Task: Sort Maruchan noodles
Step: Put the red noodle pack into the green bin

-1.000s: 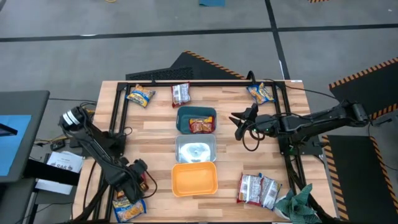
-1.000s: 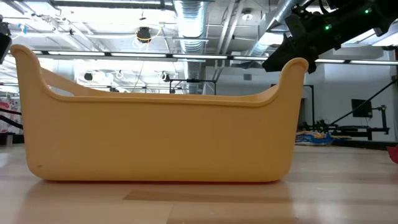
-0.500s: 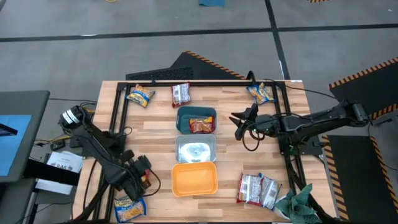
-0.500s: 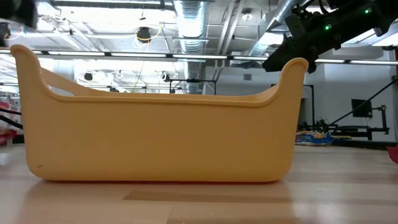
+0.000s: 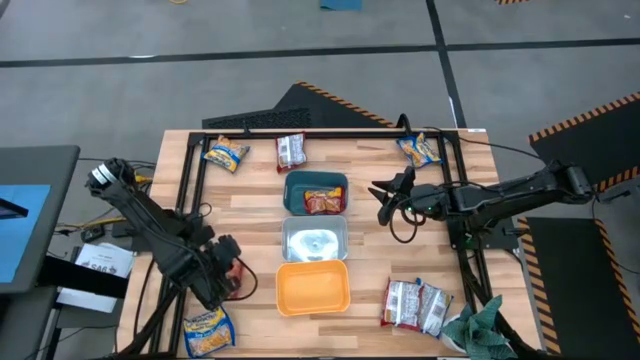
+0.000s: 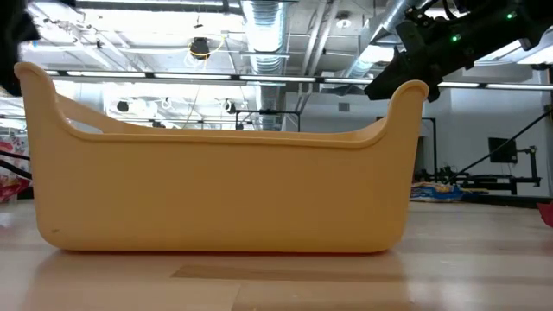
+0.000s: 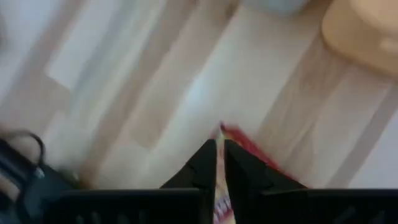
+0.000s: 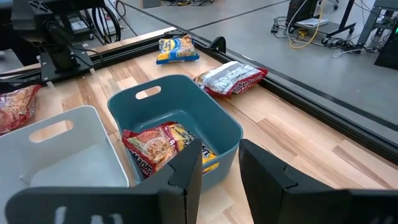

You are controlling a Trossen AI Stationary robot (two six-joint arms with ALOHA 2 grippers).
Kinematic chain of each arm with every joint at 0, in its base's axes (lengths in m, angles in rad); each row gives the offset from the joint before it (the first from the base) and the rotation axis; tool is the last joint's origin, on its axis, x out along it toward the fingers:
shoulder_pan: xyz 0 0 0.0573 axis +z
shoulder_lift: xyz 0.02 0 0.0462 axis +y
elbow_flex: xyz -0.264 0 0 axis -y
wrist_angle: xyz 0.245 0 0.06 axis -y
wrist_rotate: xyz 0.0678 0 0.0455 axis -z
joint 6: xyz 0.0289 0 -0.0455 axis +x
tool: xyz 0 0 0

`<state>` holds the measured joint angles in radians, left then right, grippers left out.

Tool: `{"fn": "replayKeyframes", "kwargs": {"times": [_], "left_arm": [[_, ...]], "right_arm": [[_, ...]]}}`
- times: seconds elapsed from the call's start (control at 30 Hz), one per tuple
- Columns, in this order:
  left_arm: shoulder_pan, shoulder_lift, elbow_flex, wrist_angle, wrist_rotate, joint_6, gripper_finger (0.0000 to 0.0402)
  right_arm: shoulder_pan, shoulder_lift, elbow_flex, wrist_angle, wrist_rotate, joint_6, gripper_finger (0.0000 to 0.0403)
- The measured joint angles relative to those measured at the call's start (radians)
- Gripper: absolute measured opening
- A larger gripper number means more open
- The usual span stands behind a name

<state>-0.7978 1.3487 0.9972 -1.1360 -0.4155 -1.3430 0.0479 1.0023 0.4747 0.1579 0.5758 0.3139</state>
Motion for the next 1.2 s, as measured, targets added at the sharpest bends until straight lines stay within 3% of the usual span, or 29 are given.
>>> {"fn": "replayKeyframes", "kwargs": {"times": [0.13, 0.33, 0.6, 0.8, 0.97, 1.07, 1.2], "left_arm": [[-0.016, 0.0, -0.06, 0.071, 0.091, -0.039, 0.0082], [-0.021, 0.0, -0.151, 0.165, 0.124, -0.089, 0.0155], [-0.016, 0.0, -0.25, 0.281, 0.196, -0.149, 0.0192], [-0.016, -0.009, -0.348, 0.389, 0.205, -0.208, 0.0194], [-0.015, -0.008, -0.364, 0.381, 0.191, -0.24, 0.0181], [-0.007, -0.006, -0.365, 0.377, 0.193, -0.222, 0.0149], [-0.001, -0.005, -0.367, 0.364, 0.193, -0.183, 0.0065]], "right_arm": [[0.0, 0.0, 0.0, 0.0, 0.0, 0.0, 0.0128], [0.0, 0.0, 0.0, 0.0, 0.0, 0.0, 0.0128], [0.0, 0.0, 0.0, 0.0, 0.0, 0.001, 0.0128], [0.0, 0.0, 0.0, 0.0, 0.0, 0.001, 0.0128], [0.0, 0.0, 0.0, 0.0, 0.0, 0.001, 0.0128], [0.0, 0.0, 0.0, 0.0, 0.0, 0.001, 0.0128], [0.0, 0.0, 0.0, 0.0, 0.0, 0.001, 0.0128]]}}
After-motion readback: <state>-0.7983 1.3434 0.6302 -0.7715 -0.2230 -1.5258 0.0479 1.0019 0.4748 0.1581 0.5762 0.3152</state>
